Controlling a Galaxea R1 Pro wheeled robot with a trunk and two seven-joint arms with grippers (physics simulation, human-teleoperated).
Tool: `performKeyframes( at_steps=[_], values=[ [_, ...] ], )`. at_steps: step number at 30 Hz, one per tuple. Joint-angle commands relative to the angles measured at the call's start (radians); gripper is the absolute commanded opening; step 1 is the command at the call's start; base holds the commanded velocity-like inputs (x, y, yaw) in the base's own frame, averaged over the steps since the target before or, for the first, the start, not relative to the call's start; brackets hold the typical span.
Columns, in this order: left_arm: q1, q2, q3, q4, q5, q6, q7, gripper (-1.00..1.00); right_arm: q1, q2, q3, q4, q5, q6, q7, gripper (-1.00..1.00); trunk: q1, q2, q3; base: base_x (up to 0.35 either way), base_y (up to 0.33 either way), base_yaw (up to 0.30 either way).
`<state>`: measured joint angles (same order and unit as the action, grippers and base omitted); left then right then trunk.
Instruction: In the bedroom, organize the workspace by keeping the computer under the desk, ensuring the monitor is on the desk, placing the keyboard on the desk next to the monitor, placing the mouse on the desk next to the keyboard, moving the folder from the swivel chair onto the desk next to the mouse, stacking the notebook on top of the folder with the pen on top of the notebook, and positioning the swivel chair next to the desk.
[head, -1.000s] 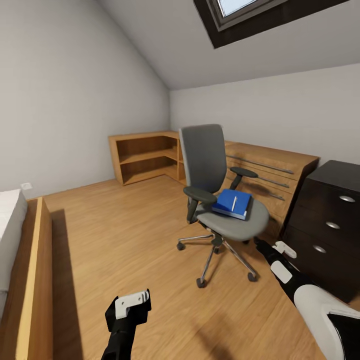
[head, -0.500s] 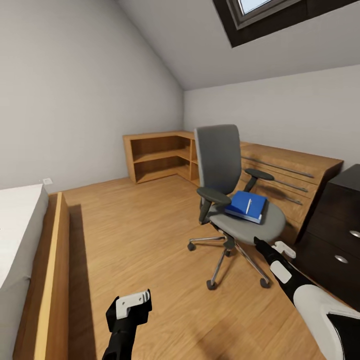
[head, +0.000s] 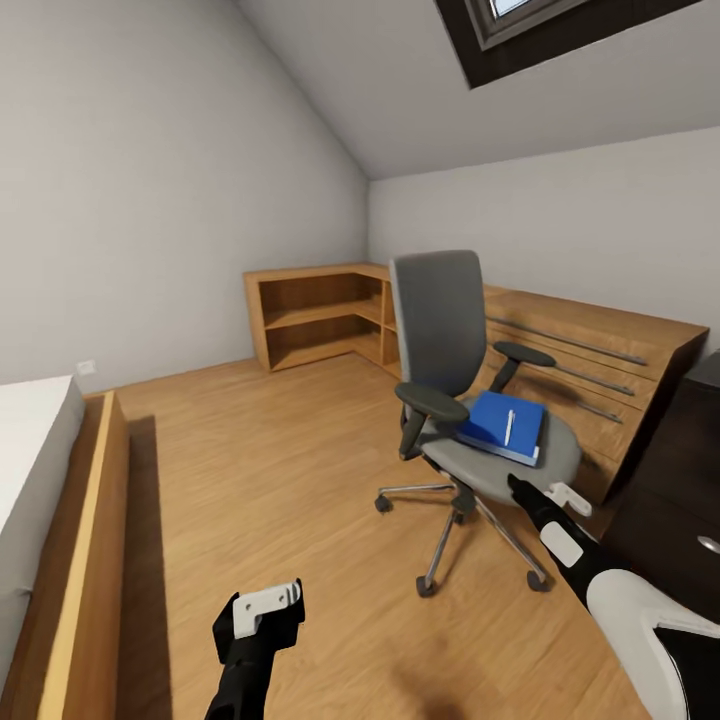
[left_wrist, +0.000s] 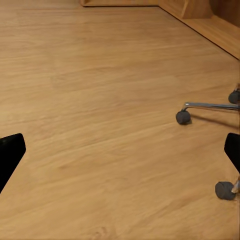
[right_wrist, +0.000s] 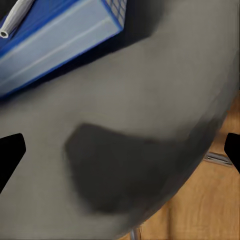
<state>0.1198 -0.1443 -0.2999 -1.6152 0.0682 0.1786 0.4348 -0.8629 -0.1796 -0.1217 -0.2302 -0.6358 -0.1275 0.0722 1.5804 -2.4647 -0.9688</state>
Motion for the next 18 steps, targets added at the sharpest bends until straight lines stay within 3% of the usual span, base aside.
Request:
performKeyframes(
  at_steps=[1,12,18],
  values=[
    [0.0,0.0,-0.002,-0.002,0.007,0.003,0.005,1.0,-0.001,0.0,-0.005,0.002,-0.008,-0.003,0.008,1.0,0.0,0.0,-0.001,0.319,0.0,0.0],
    [0.0,0.0,-0.002,-0.002,0.007,0.003,0.005,1.0,-0.001,0.001,-0.005,0.002,-0.008,-0.004,0.01,1.0,0.0,0.0,-0.001,0.306,0.0,0.0],
    [0.0,0.0,-0.002,-0.002,0.007,0.002,0.006,1.0,-0.001,0.001,-0.005,0.002,-0.008,-0.004,0.009,1.0,0.0,0.0,-0.001,0.022,-0.014,0.0]
  ],
)
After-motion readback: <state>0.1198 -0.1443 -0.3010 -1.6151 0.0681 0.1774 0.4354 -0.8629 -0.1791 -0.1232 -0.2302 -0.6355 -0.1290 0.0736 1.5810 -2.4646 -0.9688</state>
